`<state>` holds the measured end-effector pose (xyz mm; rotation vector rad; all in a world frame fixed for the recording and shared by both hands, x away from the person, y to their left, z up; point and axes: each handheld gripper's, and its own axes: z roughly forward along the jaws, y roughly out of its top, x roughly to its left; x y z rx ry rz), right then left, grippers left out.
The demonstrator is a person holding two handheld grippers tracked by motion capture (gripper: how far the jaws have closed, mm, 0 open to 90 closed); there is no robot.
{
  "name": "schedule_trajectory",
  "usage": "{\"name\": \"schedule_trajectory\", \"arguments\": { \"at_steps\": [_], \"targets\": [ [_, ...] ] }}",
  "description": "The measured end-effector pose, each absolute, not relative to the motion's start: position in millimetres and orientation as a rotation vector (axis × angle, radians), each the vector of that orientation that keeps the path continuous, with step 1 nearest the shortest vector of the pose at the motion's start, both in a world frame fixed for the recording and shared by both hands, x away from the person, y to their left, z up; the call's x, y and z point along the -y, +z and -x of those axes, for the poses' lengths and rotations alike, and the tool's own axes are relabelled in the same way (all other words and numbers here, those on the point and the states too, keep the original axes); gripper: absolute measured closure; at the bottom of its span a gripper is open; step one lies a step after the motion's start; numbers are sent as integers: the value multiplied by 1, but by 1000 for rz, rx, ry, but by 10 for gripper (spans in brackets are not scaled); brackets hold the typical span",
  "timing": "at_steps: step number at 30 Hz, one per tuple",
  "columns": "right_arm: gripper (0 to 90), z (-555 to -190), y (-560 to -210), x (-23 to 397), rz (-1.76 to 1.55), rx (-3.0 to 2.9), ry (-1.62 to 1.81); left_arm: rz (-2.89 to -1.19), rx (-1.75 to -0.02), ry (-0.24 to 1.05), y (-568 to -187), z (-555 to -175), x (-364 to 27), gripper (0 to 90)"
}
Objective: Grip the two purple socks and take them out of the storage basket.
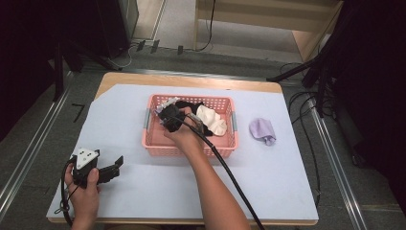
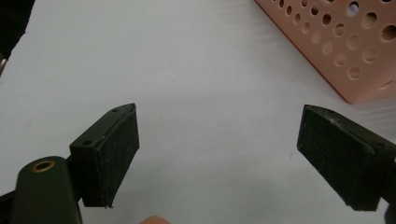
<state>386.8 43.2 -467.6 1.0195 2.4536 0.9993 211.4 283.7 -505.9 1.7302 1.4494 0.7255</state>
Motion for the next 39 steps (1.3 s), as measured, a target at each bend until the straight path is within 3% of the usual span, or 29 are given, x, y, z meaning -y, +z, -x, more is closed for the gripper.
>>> {"name": "schedule_trajectory", "arguments": {
  "at_steps": [4, 7, 10, 12, 15, 17, 19, 20, 21, 25, 27, 29, 33, 39],
  "targets": [
    [861, -384, -454, -24, -1001, -2447, 1329, -1730, -1449, 724, -506, -212, -284, 139],
    [849, -392, -453, -6, -1175, -2367, 1269, -1733, -1449, 724, -506, -212, -284, 139],
    [757, -403, -463, 24, -1412, -2105, 938, -1733, -1449, 725, -506, -212, -284, 140],
    [657, -404, -466, 35, -1446, -2034, 956, -1735, -1450, 726, -506, -212, -284, 139],
    [650, -397, -457, 36, -1364, -1999, 1028, -1735, -1452, 728, -506, -212, -284, 139],
    [715, -393, -452, 31, -1335, -2049, 1211, -1736, -1452, 728, -506, -212, -284, 139],
    [699, -390, -453, 24, -1274, -2163, 1303, -1734, -1453, 729, -506, -212, -284, 139],
    [672, -390, -456, 19, -1252, -2212, 1306, -1737, -1452, 728, -506, -212, -284, 140],
    [533, -392, -465, 12, -1213, -2263, 1198, -1734, -1451, 728, -506, -212, -284, 140],
    [433, -395, -472, 6, -1144, -2309, 1046, -1734, -1451, 727, -506, -212, -284, 140],
    [452, -396, -477, 5, -1146, -2380, 1019, -1734, -1451, 726, -506, -212, -284, 140],
    [546, -395, -479, 2, -1114, -2431, 975, -1733, -1451, 725, -506, -212, -284, 139],
    [874, -393, -481, -2, -1065, -2484, 872, -1731, -1453, 725, -506, -212, -284, 140],
    [900, -394, -468, 9, -1132, -2409, 1035, -1731, -1453, 724, -506, -212, -284, 139]
  ]
}}
